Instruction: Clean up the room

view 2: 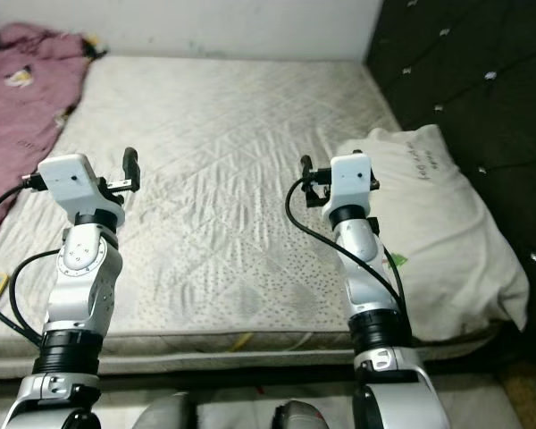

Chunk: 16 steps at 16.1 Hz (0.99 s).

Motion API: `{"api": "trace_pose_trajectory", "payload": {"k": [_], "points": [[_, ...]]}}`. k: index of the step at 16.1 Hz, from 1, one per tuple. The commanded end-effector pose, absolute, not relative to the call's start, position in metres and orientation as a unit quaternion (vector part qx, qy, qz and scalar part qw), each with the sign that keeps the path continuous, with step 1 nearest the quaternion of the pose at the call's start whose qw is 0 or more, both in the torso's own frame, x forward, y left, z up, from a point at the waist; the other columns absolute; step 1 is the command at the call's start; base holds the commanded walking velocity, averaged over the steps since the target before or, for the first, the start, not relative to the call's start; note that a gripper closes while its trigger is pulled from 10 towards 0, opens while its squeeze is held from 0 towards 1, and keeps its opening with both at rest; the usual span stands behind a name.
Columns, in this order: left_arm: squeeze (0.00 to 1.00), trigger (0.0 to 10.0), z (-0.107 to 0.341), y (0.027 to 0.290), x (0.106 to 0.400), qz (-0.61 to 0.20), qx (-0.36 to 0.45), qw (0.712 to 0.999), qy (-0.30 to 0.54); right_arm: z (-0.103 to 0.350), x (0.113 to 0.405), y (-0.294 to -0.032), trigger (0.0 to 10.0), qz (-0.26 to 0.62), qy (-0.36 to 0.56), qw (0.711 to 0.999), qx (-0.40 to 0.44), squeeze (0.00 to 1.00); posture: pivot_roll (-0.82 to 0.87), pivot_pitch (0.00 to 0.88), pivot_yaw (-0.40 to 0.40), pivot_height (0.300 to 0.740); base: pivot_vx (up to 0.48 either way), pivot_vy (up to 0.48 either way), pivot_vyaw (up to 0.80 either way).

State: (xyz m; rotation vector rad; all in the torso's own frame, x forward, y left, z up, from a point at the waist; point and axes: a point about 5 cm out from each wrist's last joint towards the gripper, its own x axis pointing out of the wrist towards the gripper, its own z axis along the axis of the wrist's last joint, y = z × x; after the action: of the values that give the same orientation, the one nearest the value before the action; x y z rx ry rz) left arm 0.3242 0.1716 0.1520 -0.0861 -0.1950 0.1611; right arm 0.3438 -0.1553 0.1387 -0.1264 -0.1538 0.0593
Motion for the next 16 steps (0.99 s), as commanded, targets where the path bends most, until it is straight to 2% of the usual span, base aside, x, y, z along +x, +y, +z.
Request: {"api": "trace_pose_trajectory", "payload": {"k": [1, 13, 16], "points": [[0.00, 10.0, 0.1509, 0.1798, 0.3233, 0.092, -0.034, 0.991, -0.093, 0.1437, 0.3461, -0.1479, 10.0, 0.040, -0.085, 0.994, -0.053, 0.00, 0.02, 0.000, -0.035, 0.740, 0.000, 0.472, 0.00], [0.00, 10.0, 0.1493, 0.1780, 0.3193, 0.092, -0.038, 0.990, -0.097, 0.1384, 0.3452, -0.1465, 10.0, 0.055, -0.075, 0.994, -0.050, 0.00, 0.03, 0.000, -0.039, 0.740, 0.000, 0.472, 0.00], [0.00, 10.0, 0.1517, 0.1798, 0.3211, 0.093, -0.033, 0.990, -0.100, 0.1395, 0.3459, -0.1455, 10.0, 0.051, -0.078, 0.995, -0.045, 0.00, 0.03, 0.000, -0.032, 0.740, 0.000, 0.000, 0.00]]}}
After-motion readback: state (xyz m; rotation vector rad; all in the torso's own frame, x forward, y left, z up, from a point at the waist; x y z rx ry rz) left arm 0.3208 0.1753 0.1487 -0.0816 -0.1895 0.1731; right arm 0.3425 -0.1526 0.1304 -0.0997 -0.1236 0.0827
